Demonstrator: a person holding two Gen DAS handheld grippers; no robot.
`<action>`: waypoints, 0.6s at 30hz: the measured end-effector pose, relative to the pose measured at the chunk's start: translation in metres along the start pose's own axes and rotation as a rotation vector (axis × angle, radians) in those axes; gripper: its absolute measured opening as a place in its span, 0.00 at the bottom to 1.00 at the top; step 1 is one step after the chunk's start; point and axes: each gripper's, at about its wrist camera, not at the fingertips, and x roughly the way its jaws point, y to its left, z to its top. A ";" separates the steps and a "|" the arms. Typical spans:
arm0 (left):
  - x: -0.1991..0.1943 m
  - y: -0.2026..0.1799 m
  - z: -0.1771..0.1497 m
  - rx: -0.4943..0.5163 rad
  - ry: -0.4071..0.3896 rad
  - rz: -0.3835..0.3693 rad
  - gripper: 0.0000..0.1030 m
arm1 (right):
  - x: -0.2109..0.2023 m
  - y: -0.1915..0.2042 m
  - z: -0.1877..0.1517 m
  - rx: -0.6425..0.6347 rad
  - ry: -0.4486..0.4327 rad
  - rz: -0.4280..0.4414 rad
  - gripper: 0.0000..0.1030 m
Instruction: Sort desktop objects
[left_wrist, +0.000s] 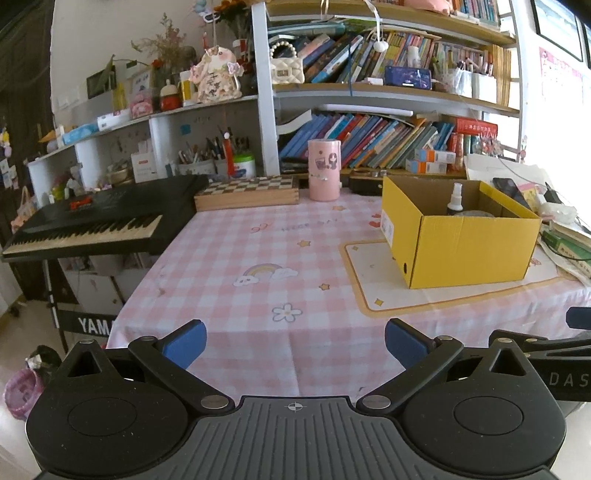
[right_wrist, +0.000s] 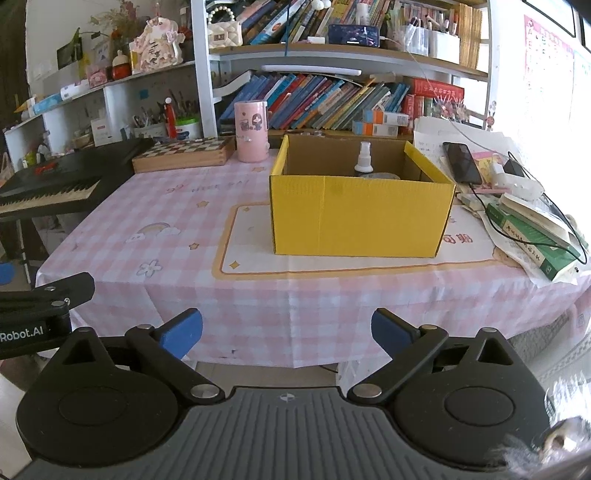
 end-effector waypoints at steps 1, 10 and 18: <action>-0.001 0.000 0.000 0.002 -0.002 0.001 1.00 | -0.001 0.000 -0.001 -0.001 0.002 0.001 0.97; -0.006 -0.001 -0.002 0.017 -0.004 -0.006 1.00 | -0.003 0.004 -0.004 -0.008 0.011 0.005 0.99; -0.008 -0.002 -0.004 0.017 0.003 -0.002 1.00 | -0.006 0.005 -0.006 -0.005 0.010 0.011 1.00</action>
